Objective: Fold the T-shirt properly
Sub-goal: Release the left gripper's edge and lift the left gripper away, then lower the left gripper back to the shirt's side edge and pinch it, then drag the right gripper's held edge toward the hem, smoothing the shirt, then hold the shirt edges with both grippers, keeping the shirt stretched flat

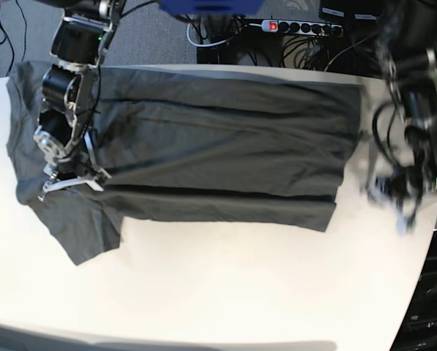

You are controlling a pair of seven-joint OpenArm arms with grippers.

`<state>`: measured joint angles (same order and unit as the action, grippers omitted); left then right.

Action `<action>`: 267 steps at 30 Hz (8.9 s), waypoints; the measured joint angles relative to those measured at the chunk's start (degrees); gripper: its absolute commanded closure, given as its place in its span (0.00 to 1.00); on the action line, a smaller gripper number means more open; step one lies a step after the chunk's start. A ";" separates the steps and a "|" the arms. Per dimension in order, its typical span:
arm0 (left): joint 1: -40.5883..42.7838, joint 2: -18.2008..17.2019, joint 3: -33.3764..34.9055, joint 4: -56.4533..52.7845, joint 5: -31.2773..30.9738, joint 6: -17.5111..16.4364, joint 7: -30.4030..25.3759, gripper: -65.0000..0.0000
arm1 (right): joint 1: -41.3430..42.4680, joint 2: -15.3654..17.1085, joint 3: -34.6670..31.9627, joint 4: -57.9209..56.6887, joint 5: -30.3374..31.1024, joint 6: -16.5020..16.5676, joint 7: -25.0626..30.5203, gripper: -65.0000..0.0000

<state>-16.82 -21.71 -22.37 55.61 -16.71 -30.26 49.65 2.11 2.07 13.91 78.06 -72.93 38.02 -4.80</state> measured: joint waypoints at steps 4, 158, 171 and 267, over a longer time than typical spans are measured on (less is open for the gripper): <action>8.37 -0.13 -2.82 6.99 -1.05 -0.33 -1.60 0.94 | -0.13 -0.02 -0.11 0.00 -0.20 -0.07 0.35 0.97; -18.23 10.32 6.43 -21.73 -2.58 6.82 -5.62 0.48 | -7.69 -6.84 9.46 15.41 -0.15 2.69 -0.94 0.97; -18.23 10.80 6.43 -21.59 -1.11 6.47 -5.57 0.49 | -7.69 -6.84 9.46 15.41 -0.09 2.69 -0.72 0.97; -14.43 6.67 6.36 -20.46 -2.60 5.51 -7.06 0.94 | 31.01 -1.70 1.97 -22.18 18.47 2.51 -13.14 0.58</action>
<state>-31.24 -15.05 -16.01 35.16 -19.31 -24.75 42.59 33.12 0.36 15.88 55.88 -54.46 40.53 -17.93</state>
